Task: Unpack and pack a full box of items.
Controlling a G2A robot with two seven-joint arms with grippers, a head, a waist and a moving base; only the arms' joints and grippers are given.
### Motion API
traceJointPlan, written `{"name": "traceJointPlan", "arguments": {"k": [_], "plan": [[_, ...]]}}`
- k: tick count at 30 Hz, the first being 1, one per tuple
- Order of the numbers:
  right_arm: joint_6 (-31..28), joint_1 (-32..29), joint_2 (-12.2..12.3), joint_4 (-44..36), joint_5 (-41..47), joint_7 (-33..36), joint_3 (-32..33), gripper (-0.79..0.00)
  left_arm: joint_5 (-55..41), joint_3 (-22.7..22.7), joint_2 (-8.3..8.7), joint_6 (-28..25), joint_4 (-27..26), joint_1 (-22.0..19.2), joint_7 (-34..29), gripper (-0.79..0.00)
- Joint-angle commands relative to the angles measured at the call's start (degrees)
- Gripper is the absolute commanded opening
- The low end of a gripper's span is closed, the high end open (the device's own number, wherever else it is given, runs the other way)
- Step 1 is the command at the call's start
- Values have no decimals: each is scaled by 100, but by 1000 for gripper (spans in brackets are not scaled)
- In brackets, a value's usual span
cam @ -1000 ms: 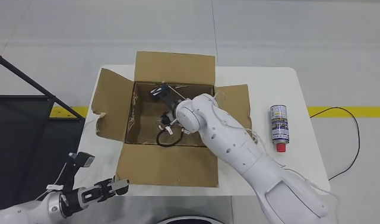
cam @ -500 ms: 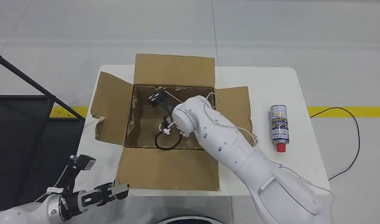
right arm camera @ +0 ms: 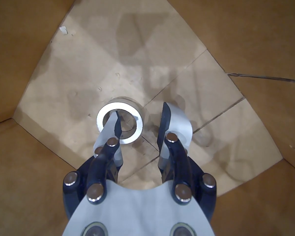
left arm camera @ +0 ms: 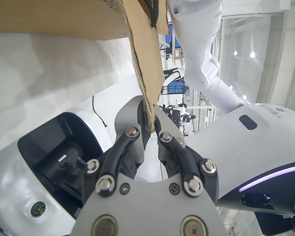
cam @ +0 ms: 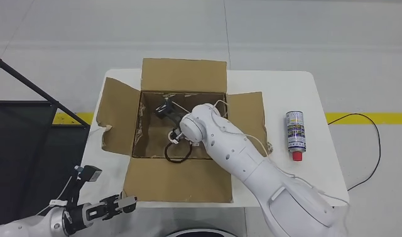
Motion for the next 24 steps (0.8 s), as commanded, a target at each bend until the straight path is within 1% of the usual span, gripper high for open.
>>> {"name": "traceJointPlan", "arguments": {"k": [1,3,8,10,11,12,13,18,22,23,24], "plan": [[-20,10,-28,71,12,-16,-6,-468,-2,2,4,-8,-1,7,-1,-785],[-32,22,-59,137,23,-21,-9,-496,-5,2,8,-15,-1,15,3,-785],[-66,57,-123,261,21,-30,-11,-606,-8,-1,17,-30,-8,38,26,-785],[-89,64,-146,300,25,-20,-9,-662,1,-2,20,-42,-13,51,41,-785],[-93,69,-156,316,23,-22,-7,-730,1,-3,21,-49,-11,58,44,-785],[-108,73,-166,331,18,-20,-7,-767,-1,-4,23,-56,-8,64,45,-785],[-109,79,-176,347,5,-26,-7,-785,-1,-7,24,-58,-3,70,57,-785],[-109,114,-208,386,-23,-61,38,-785,26,-8,32,-62,19,91,94,-785],[-95,159,-186,289,-49,-82,158,-785,62,2,40,-49,49,77,137,-785],[-115,161,-171,235,-37,-79,206,-785,62,3,43,-45,53,69,138,-763],[-139,160,-152,174,-27,-65,259,-785,65,-1,46,-33,60,62,144,-723]]}}
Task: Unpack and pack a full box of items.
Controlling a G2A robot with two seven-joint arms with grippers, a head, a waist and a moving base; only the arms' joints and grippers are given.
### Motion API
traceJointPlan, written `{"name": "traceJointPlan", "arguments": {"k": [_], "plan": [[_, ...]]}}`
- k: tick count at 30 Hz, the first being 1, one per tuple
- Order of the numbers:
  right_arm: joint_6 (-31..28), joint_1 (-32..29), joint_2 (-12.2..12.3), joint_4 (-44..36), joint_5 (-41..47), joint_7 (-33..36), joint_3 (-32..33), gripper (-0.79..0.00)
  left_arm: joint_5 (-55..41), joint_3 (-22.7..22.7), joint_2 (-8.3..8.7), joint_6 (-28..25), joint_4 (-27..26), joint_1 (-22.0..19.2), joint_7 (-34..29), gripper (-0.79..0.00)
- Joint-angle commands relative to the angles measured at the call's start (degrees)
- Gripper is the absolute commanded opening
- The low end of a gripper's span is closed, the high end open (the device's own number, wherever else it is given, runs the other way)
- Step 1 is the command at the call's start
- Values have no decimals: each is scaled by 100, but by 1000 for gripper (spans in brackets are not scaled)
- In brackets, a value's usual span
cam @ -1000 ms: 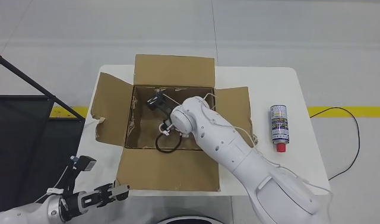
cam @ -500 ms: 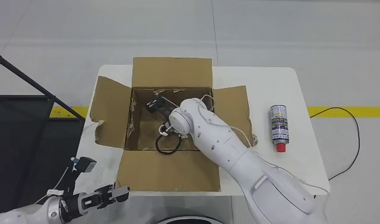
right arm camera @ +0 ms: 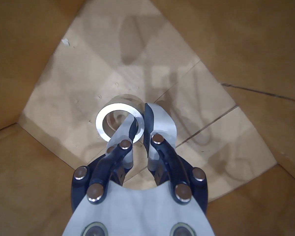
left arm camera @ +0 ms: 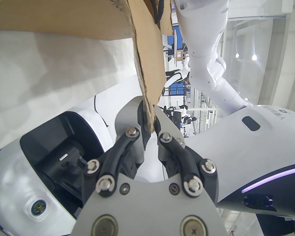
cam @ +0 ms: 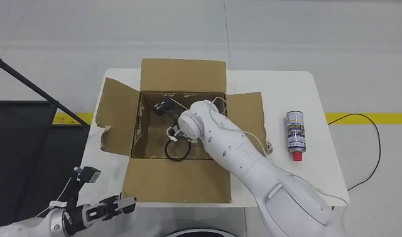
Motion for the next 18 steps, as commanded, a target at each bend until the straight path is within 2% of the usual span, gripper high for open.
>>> {"name": "traceJointPlan", "arguments": {"k": [1,4,6,8,9,18], "plan": [[-47,-4,40,-122,2,46,95,-785,6,-7,6,19,3,-15,7,-674],[-170,-62,134,-429,23,159,290,-785,13,-22,15,50,23,-43,25,-566],[-205,-126,216,-675,-28,291,428,-785,16,-31,21,74,40,-61,35,-453],[-236,-227,302,-985,-103,479,556,-785,21,-43,28,97,63,-80,33,-40],[-268,-288,349,-1155,-131,569,632,-785,20,-51,31,111,72,-88,38,0],[-626,-1148,821,-3199,-346,1439,1561,-785,-62,-239,66,206,113,-137,-33,0]]}}
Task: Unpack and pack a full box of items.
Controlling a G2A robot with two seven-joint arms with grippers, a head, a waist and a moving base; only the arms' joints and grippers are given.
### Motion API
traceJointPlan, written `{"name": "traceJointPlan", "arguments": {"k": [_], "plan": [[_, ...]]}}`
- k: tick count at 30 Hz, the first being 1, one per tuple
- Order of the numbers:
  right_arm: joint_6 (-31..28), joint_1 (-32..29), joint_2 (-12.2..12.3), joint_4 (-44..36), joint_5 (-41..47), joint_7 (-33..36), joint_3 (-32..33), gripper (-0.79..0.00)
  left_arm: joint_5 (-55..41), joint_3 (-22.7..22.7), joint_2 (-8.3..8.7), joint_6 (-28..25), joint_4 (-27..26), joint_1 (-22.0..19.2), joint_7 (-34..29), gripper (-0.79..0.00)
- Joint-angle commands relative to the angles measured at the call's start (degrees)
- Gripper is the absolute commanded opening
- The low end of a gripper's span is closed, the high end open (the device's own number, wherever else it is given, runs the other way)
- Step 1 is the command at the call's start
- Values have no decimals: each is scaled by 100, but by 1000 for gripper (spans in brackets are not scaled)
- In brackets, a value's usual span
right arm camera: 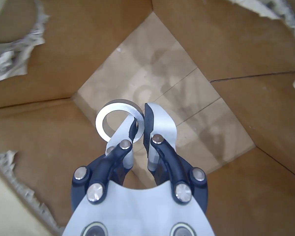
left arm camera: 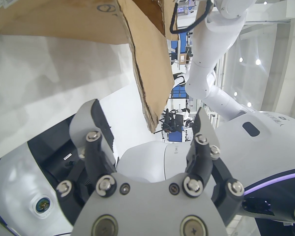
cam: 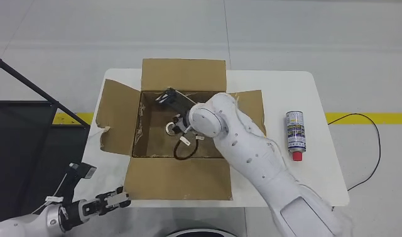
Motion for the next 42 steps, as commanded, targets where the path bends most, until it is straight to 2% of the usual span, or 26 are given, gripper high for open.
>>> {"name": "traceJointPlan", "arguments": {"k": [1,7,11,20,26,29,32,38,42], "plan": [[-76,-268,112,-625,-38,150,298,-785,-43,-113,9,-13,14,-3,-26,0],[-99,-1222,440,-2559,-433,518,1310,-785,-389,-692,33,-108,62,17,-119,0],[108,-1772,602,-3603,-940,637,2007,-785,-622,-1115,47,-167,53,6,-186,0],[786,-2683,842,-4979,-2771,921,3299,-785,-1115,-1663,45,-433,-111,6,-424,0],[977,-3126,939,-5274,-3736,1174,3969,-785,-1220,-1708,39,-493,-190,5,-474,0],[1204,-3326,969,-5196,-4146,1070,4302,-785,-1220,-1708,39,-493,-190,5,-474,0],[1678,-3523,982,-4972,-4519,744,4658,-785,-1220,-1708,39,-493,-190,5,-474,0],[2389,-3809,968,-4390,-3913,-135,5291,-785,-1220,-1708,39,-493,-190,5,-474,0],[2563,-3837,962,-3880,-3512,-616,5449,-785,-1220,-1708,39,-493,-190,5,-474,0]]}}
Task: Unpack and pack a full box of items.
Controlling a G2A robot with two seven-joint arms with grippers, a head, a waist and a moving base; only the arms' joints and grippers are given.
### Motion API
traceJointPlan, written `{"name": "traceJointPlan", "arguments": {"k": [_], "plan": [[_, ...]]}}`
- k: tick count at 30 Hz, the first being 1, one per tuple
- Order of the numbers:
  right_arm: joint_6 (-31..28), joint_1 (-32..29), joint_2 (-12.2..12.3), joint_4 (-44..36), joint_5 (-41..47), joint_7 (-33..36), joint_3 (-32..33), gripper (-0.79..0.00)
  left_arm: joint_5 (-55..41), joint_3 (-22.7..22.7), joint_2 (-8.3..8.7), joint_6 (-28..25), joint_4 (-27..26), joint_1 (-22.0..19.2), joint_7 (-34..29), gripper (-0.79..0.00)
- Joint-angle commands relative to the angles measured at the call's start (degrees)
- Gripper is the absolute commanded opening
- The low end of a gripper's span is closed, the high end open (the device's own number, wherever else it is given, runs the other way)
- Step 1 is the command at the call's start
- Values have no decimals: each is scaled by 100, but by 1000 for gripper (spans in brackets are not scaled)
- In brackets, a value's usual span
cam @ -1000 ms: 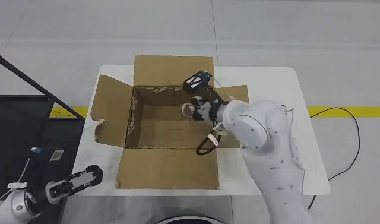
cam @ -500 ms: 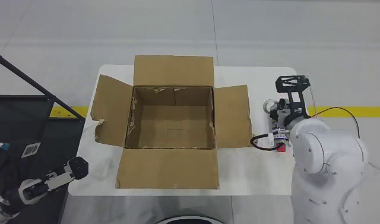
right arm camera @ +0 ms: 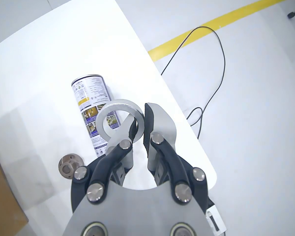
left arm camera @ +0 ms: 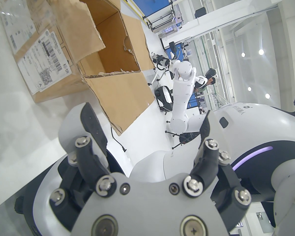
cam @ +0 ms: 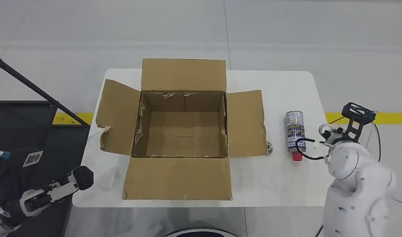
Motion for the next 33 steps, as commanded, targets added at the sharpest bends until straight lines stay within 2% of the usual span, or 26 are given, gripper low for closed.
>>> {"name": "traceJointPlan", "arguments": {"k": [1,11,18,33], "plan": [[11,48,5,289,129,-165,44,-785,0,0,0,0,0,0,0,0],[-41,644,74,1648,427,-493,238,-785,0,0,0,0,0,0,0,0],[-161,998,141,2451,313,-582,253,-785,0,0,0,0,0,0,0,0],[-120,1124,219,2789,116,-474,139,-773,0,0,0,0,0,0,0,0]]}}
